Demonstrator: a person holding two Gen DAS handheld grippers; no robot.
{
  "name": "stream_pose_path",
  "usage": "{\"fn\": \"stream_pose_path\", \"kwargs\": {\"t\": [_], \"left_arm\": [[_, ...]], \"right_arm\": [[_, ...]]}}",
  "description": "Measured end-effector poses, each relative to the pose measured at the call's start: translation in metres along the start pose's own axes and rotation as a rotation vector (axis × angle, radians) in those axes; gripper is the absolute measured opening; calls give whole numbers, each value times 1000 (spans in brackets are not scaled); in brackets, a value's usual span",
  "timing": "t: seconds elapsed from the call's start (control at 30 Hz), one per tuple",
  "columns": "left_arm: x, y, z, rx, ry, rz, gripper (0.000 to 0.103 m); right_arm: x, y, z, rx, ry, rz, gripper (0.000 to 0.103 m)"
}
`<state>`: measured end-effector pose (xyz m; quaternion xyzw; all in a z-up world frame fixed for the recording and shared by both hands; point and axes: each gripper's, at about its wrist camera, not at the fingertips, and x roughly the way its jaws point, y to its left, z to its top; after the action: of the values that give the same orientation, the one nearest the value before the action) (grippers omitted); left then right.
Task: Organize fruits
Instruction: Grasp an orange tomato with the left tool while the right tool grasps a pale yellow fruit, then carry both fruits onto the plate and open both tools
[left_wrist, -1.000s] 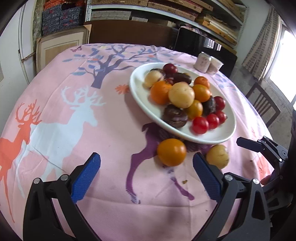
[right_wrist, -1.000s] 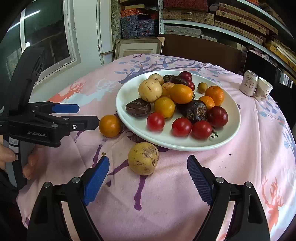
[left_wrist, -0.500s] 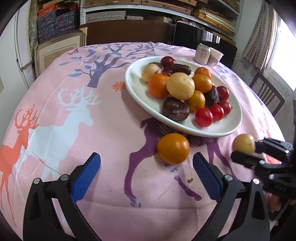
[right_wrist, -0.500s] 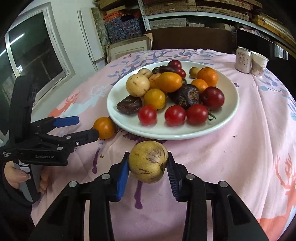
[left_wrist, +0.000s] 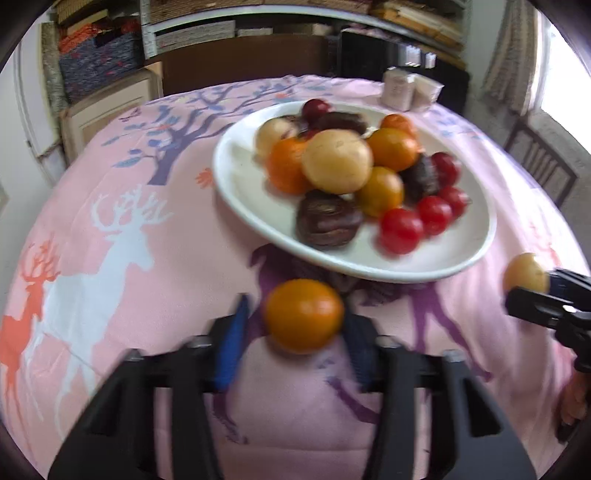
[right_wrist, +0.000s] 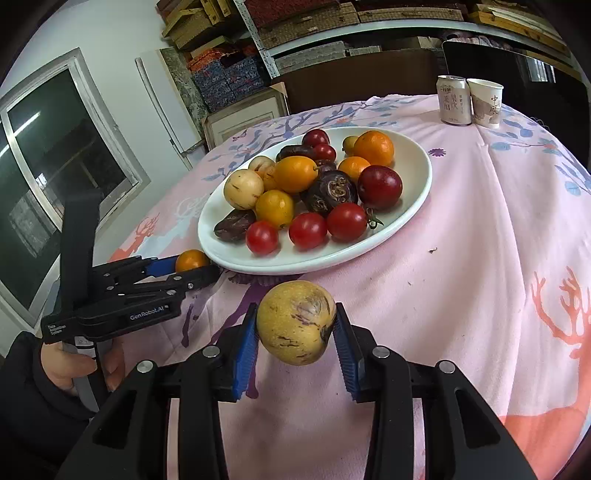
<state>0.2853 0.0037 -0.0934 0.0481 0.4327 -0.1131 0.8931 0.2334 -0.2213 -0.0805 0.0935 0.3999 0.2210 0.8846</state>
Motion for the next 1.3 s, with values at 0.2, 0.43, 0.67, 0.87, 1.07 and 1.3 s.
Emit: {"fn": "stream_pose_path", "kwargs": {"t": [0.2, 0.43, 0.67, 0.87, 1.07, 1.3], "left_arm": [[-5, 0, -3, -6, -19, -4, 37], [-7, -3, -5, 10, -36, 15, 37], [-7, -3, -5, 6, -41, 24, 37], [-7, -3, -5, 4, -39, 25, 37], [-10, -3, -5, 12, -48, 27, 37], [-39, -10, -6, 14, -116, -2, 37]], "right_arm": [[-1, 1, -1, -2, -4, 7, 40], [-1, 1, 0, -1, -9, 4, 40], [-3, 0, -1, 2, -19, 2, 40], [0, -2, -1, 8, 13, -10, 40], [4, 1, -5, -32, 88, -67, 40], [-25, 6, -5, -78, 50, -62, 39]]}}
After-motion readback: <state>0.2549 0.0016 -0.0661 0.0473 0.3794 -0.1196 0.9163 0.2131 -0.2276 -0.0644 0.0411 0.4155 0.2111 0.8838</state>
